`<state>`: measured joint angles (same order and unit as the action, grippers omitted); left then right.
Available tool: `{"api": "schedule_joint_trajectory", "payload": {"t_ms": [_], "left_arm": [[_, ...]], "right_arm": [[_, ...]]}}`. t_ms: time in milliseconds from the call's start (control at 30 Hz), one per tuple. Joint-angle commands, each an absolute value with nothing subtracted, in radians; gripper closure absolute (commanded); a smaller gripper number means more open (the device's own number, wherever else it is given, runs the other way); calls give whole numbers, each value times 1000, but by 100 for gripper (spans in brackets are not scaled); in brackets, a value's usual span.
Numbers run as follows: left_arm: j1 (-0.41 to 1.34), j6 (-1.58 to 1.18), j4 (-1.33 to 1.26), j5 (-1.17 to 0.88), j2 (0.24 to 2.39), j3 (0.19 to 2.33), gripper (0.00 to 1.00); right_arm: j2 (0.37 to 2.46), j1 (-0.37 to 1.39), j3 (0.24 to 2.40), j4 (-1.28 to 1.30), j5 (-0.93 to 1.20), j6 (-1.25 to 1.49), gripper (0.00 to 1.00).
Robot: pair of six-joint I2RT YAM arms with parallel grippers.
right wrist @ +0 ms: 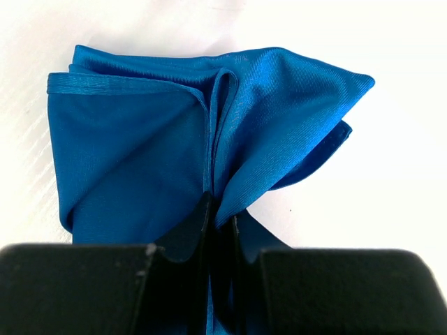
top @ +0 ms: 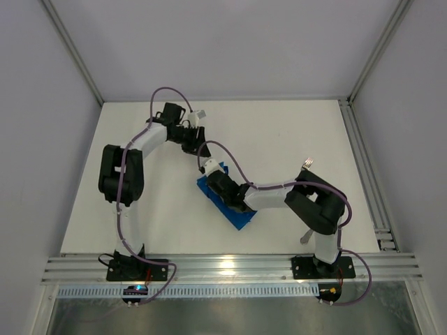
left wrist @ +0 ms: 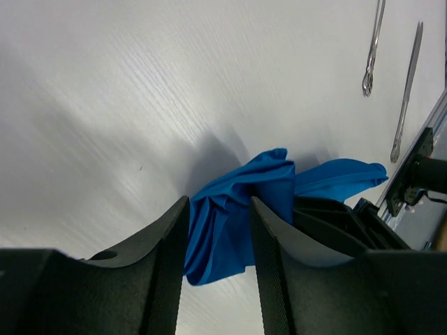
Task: Fold the napkin into a case and place the utensils inside
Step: Fold the 2/3-rectangle-folded napkin at the center of the board.
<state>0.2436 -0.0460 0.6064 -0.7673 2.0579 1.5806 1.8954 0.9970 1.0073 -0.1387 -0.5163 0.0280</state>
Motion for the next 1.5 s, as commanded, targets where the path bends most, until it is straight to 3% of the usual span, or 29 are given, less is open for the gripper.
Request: {"api": "schedule_joint_trajectory", "payload": {"t_ms": [0,167,433,633,800,1467], "left_arm": [[264,-150,488,-759,2033,1549,57],[298,-159,454,-755,2045,1539,55],[337,-103,511,-779,2077,1513,58],[337,-14,571,-765,2030,1450,65],[337,36,592,-769,1976,1424,83],[339,261,795,-690,2023,1356,88]], "right_arm": [[1884,999,969,-207,-381,-118,96],[1899,999,983,-213,-285,-195,96],[1917,992,996,-187,-308,-184,96],[1924,991,996,-187,-319,-152,96],[1931,983,999,-170,-331,-114,96],[1944,983,1000,-192,-385,-61,91]]}}
